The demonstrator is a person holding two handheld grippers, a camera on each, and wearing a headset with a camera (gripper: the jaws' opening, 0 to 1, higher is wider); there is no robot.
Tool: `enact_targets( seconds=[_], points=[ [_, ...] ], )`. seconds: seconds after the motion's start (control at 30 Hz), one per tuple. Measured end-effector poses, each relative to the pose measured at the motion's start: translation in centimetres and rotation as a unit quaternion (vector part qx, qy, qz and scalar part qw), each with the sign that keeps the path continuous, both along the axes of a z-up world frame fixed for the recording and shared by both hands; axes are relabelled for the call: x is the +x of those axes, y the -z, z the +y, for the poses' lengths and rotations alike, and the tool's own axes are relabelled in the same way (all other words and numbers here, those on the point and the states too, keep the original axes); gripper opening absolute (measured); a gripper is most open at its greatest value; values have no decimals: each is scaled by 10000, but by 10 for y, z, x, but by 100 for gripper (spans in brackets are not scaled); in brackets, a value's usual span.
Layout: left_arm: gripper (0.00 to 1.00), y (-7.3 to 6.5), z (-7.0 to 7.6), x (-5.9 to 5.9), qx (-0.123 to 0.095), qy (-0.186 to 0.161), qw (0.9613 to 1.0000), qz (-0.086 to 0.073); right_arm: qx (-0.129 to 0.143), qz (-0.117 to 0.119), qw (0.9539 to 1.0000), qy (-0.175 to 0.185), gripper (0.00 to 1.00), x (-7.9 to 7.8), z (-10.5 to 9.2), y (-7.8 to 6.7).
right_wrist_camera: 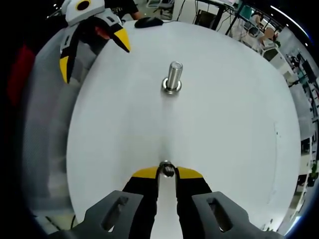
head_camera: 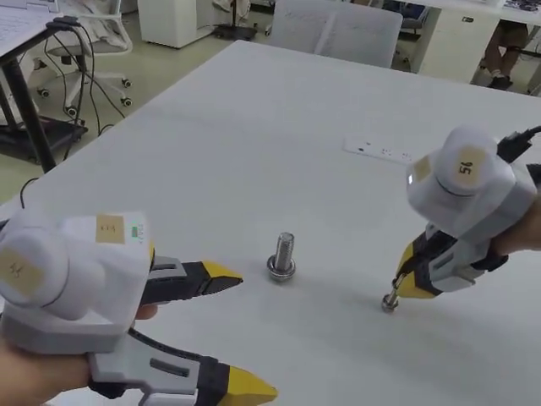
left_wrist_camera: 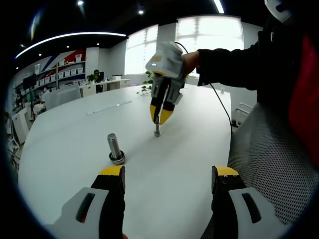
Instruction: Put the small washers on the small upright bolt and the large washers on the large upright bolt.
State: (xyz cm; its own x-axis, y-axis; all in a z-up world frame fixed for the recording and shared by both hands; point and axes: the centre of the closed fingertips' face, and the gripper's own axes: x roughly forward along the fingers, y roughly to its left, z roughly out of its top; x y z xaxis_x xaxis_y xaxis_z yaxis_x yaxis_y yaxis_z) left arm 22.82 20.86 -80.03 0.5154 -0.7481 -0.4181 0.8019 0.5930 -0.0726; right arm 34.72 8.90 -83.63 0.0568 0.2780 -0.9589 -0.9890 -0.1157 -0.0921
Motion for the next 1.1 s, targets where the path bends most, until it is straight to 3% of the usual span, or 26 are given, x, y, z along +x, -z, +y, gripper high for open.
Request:
enact_targets(
  seconds=[0.63,1.1],
  points=[
    [70,3,0,1,17,-24,10000,93,-17,134,9999,-55,14,3,0,20],
    [70,6,-1,3,21,-3,9999,151,-22,189,9998,-48,14,1,2,25]
  ],
)
